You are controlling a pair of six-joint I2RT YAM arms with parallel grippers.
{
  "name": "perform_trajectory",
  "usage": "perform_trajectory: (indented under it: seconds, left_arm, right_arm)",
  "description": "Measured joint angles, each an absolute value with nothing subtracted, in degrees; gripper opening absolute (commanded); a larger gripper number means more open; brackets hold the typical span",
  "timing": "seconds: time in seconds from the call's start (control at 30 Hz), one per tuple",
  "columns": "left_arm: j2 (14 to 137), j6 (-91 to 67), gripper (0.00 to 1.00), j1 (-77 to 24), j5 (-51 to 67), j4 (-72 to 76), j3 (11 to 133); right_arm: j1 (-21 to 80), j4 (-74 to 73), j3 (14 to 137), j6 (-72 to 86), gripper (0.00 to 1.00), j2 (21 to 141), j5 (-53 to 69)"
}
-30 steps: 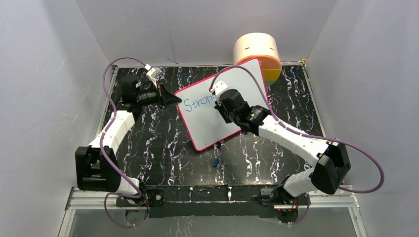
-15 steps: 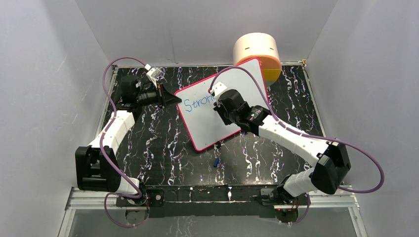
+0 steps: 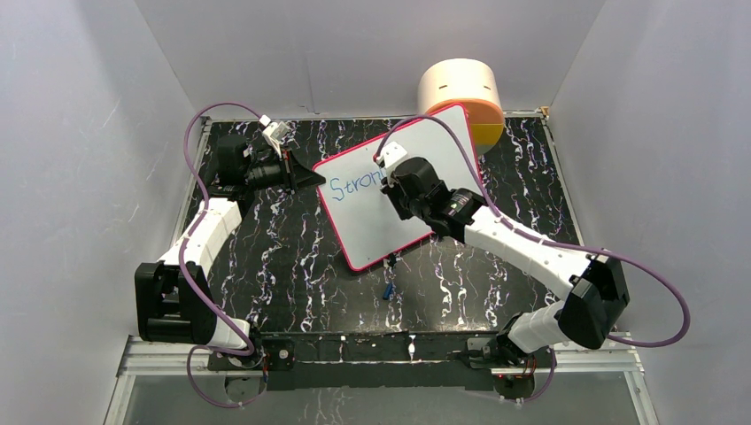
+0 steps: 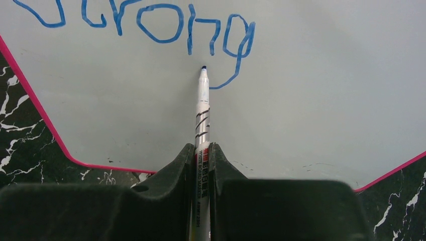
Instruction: Write a sentence on the whiteboard
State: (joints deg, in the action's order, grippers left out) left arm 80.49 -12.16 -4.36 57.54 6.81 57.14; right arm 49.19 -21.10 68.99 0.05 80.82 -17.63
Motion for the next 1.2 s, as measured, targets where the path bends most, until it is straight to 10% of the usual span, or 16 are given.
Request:
perform_trajectory:
  seconds: [1.2]
  left_arm:
    - [80.49, -11.75, 0.0, -4.64, 57.43, 5.96, 57.49]
  right_arm:
    - [40.95, -20.49, 68.99, -3.22, 0.0, 75.46, -18.04]
